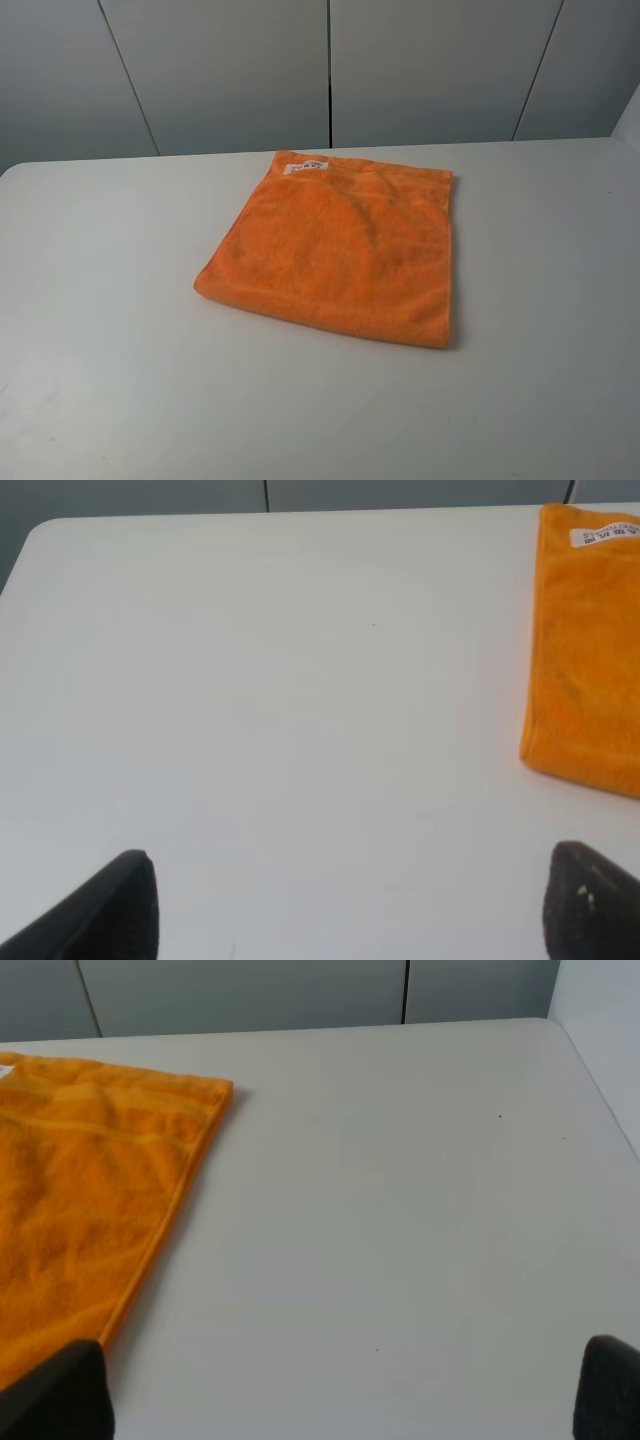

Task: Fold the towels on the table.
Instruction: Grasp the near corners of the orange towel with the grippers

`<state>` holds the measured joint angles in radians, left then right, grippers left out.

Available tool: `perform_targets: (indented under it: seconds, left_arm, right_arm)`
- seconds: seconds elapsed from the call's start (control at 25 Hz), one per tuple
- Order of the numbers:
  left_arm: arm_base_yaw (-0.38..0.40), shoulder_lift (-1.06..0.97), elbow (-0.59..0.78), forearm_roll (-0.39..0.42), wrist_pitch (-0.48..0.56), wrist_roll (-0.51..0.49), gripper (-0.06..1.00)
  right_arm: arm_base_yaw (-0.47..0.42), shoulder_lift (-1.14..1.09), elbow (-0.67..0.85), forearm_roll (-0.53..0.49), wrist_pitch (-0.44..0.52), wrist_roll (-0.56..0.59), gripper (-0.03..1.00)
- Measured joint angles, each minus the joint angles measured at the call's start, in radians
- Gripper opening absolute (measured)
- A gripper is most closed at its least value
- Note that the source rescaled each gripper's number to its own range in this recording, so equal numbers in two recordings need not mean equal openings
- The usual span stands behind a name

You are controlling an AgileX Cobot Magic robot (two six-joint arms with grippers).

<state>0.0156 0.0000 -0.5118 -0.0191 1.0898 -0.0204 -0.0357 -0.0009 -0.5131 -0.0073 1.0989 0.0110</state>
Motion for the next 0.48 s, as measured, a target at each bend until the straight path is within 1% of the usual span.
perform_targets:
  seconds: [0.12,0.2,0.28,0.48]
  left_arm:
    - [0.000,0.000,0.000,-0.004,0.000,0.000,1.00]
    - [0.000,0.000,0.000,-0.032,0.000,0.000,1.00]
    - [0.000,0.000,0.000,-0.046,-0.002,0.000,1.00]
    - [0.000,0.000,0.000,-0.045,-0.002,0.000,1.00]
  right_arm:
    - [0.000,0.000,0.000,0.000,0.000,0.000,1.00]
    - [0.000,0.000,0.000,0.007,0.000,0.004,1.00]
    - [0.000,0.000,0.000,0.037,0.000,0.004,1.00]
    - [0.000,0.000,0.000,0.069,0.000,0.004,1.00]
